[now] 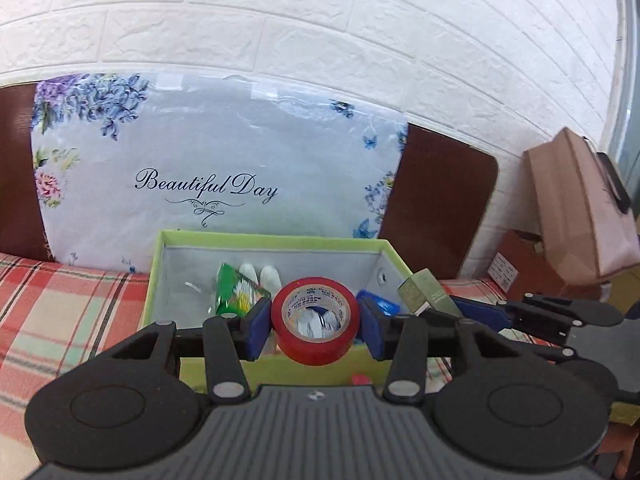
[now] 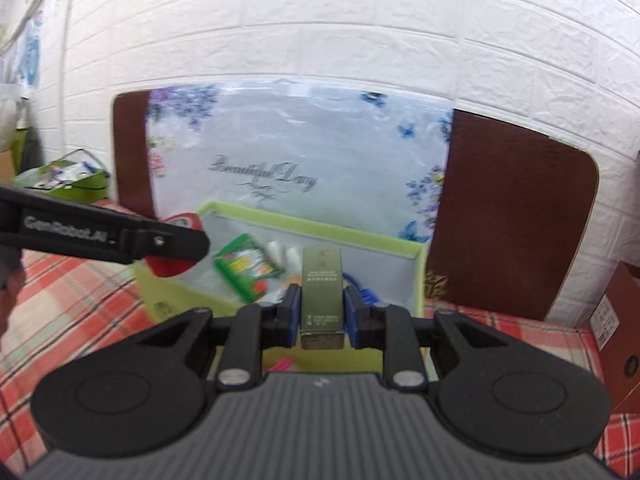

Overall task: Organize objects
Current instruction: 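Carry the khaki bottle and red tape into the green box and release both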

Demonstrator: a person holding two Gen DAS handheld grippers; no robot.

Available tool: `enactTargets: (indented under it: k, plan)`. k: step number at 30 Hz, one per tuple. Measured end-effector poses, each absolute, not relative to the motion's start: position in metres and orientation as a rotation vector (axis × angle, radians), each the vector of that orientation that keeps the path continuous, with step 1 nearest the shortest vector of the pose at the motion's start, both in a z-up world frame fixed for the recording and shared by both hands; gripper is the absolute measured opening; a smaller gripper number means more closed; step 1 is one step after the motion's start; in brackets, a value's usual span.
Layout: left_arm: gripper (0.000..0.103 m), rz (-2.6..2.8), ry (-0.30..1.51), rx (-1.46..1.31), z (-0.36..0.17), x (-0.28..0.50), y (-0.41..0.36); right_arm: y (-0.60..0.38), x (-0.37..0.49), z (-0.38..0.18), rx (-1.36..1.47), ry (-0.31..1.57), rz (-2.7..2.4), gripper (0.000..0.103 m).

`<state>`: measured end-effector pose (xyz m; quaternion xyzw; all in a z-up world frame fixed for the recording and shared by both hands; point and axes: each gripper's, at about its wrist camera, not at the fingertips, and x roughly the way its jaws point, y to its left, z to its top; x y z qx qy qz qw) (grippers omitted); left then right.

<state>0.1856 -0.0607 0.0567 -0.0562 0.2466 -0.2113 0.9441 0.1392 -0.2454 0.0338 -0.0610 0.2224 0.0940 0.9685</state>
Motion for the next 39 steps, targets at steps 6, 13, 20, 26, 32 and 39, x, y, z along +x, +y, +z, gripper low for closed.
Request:
enactTargets:
  k: [6,13,20,26,32,39]
  plan:
    - [0.049,-0.392,0.535,-0.115,0.045,0.238,-0.077,-0.261,0.199,0.015,-0.158,0.446,0.152,0.022]
    - [0.049,-0.369,0.582,-0.117,0.026,0.281,-0.087,-0.267,0.248,-0.010,-0.172,0.470,0.121,0.022]
    - [0.087,-0.339,0.499,-0.074,0.017,0.277,-0.085,-0.268,0.247,-0.023,-0.176,0.420,0.178,0.068]
    - [0.087,-0.313,0.544,-0.102,0.022,0.269,-0.077,-0.265,0.225,-0.013,-0.139,0.358,0.168,0.100]
    - [0.087,-0.286,0.525,-0.080,0.035,0.250,-0.077,-0.264,0.214,-0.005,-0.139,0.387,0.148,0.103]
    - [0.088,-0.271,0.529,-0.037,0.045,0.223,-0.078,-0.261,0.191,-0.005,-0.132,0.447,0.112,0.103]
